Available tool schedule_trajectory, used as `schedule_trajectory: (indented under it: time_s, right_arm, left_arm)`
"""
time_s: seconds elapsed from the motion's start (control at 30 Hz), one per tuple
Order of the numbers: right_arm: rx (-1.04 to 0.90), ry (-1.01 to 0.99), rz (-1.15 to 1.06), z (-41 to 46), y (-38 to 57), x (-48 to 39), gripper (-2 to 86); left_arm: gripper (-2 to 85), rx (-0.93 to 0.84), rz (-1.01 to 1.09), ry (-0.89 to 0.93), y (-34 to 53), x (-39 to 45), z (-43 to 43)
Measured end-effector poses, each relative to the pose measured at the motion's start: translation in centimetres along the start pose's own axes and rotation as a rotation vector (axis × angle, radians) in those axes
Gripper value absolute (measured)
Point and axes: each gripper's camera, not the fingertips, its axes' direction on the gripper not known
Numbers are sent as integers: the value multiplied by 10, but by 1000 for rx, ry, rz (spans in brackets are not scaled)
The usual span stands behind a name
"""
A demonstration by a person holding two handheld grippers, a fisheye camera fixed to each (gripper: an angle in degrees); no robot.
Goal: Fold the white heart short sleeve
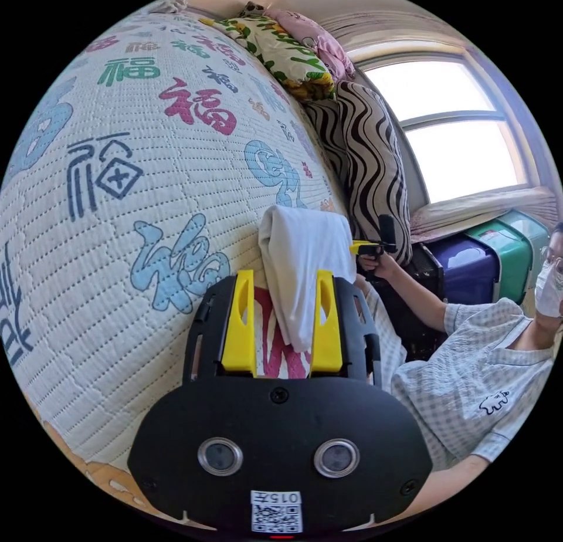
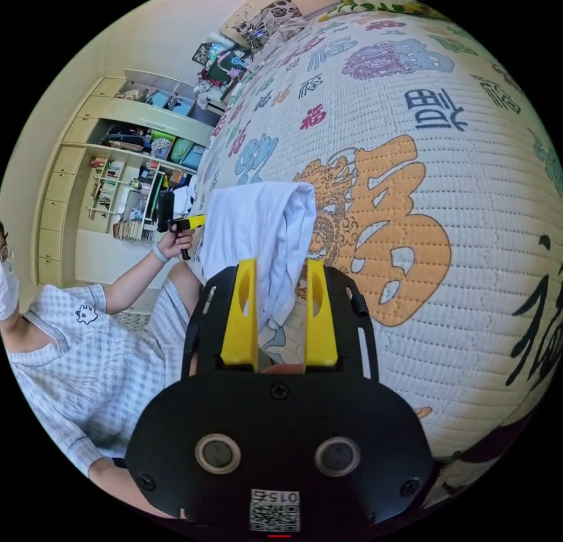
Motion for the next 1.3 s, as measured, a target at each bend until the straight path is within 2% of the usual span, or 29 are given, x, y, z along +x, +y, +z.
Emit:
schedule_trajectory:
  time_s: [0.13,0.4,0.5,0.67,0.77,0.97,1.13,1.3]
  right_arm:
    - [3,-90,18,17,-16,14,121]
    - [-17,-175,10,67,-58,13,91]
    - [-37,-179,10,88,-74,2,62]
    - [-45,-68,-21,115,-97,-37,31]
    - [-44,-60,-50,127,-114,-75,23]
    - [-99,-120,-218,197,-178,-193,16]
    - [-227,-181,-428,327,-248,-326,15]
    - [-350,-259,-536,452,-296,-434,14]
  left_arm:
    - [137,2,-22,89,2,-24,-13]
    - [105,13,-36,124,18,-56,-47]
    - [72,-10,-42,144,25,-65,-60]
    - [49,-3,-101,200,43,-73,-93]
    - [45,19,-96,230,65,-70,-133]
    - [43,194,-98,174,158,-67,-279]
    - [43,359,-178,-2,282,-69,-426]
    - [42,490,-296,-132,391,-72,-528]
